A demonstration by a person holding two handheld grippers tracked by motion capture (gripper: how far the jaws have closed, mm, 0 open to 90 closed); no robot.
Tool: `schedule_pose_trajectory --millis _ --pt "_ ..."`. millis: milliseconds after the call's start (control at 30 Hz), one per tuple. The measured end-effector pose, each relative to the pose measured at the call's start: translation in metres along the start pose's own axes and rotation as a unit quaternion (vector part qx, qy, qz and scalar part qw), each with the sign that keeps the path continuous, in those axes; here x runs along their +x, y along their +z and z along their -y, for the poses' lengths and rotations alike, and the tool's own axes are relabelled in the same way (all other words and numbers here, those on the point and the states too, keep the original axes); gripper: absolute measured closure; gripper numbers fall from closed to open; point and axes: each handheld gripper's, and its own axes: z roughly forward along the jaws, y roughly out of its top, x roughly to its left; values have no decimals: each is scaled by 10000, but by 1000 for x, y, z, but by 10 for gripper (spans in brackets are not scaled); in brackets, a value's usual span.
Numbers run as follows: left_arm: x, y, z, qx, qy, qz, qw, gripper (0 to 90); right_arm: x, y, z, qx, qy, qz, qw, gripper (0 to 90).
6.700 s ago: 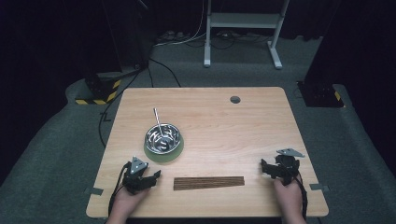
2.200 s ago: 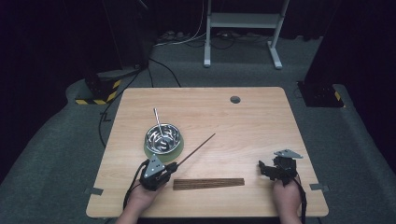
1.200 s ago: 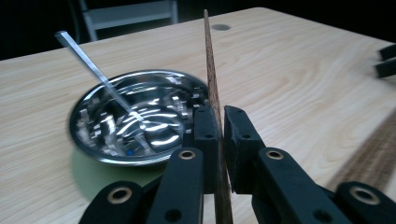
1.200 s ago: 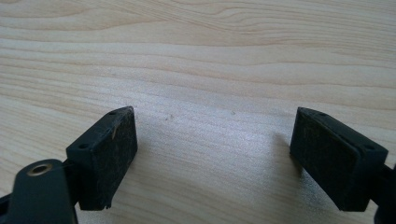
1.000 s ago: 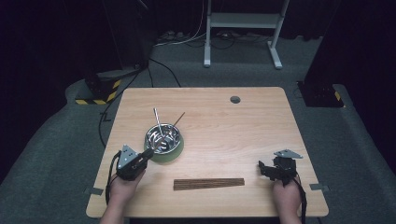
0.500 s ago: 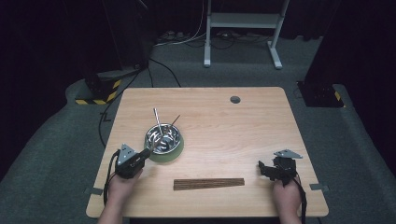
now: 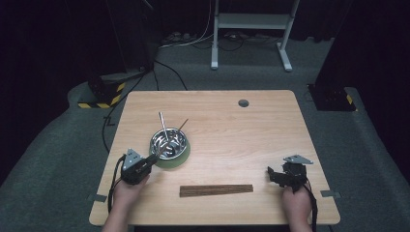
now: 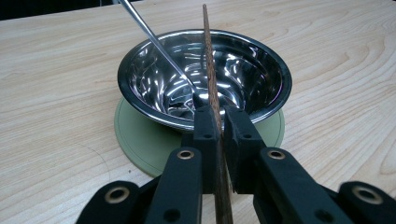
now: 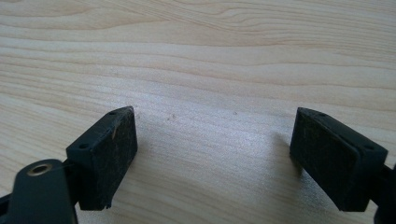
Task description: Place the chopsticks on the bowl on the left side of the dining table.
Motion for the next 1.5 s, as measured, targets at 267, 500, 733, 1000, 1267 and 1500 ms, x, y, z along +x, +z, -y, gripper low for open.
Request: schedule_pose_trajectory --millis 267,500,733,1000,1267,1500 --pt "-6 -4 -3 -122 -3 -17 9999 678 0 0 0 3 4 1 10000 145" --pt "-19 -15 -9 -387 108 20 9992 630 0 -1 0 64 -6 -38 10000 144" --pt "-40 -19 -6 -296 372 217 9986 617 0 -1 0 66 11 -42 10000 144" --pt "-56 -21 0 -172 383 538 9977 614 0 -1 0 67 12 -43 10000 144" --pt "-67 -17 11 -2 459 641 9969 609 0 -1 0 66 12 -42 10000 144" --pt "-75 -14 21 187 515 749 9957 608 0 -1 0 64 3 -37 10000 144"
